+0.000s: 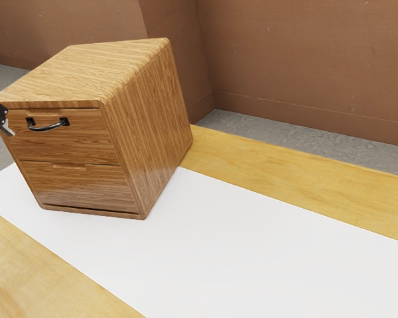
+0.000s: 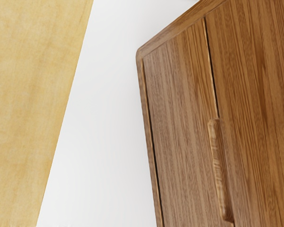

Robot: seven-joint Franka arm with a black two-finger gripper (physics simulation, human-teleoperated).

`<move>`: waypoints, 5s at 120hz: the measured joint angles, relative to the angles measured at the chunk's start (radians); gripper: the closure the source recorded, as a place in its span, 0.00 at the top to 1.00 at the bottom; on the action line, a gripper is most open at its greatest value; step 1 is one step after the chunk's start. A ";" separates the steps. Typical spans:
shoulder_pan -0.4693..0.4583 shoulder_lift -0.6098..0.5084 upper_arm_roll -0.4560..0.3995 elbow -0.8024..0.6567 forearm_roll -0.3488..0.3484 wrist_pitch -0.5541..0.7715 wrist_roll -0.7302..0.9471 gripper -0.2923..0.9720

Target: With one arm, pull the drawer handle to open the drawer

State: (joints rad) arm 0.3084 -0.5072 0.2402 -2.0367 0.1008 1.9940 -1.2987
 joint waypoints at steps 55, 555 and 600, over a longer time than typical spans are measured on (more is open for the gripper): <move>0.001 0.029 0.001 -0.079 -0.004 0.282 -0.237 0.77; 0.288 -0.498 -0.211 -0.560 -0.075 0.282 -0.474 0.77; 0.348 -0.697 -0.256 -0.622 -0.083 0.196 -0.476 0.77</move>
State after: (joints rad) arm 0.6561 -1.2046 -0.0158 -2.6583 0.0174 2.1900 -1.7750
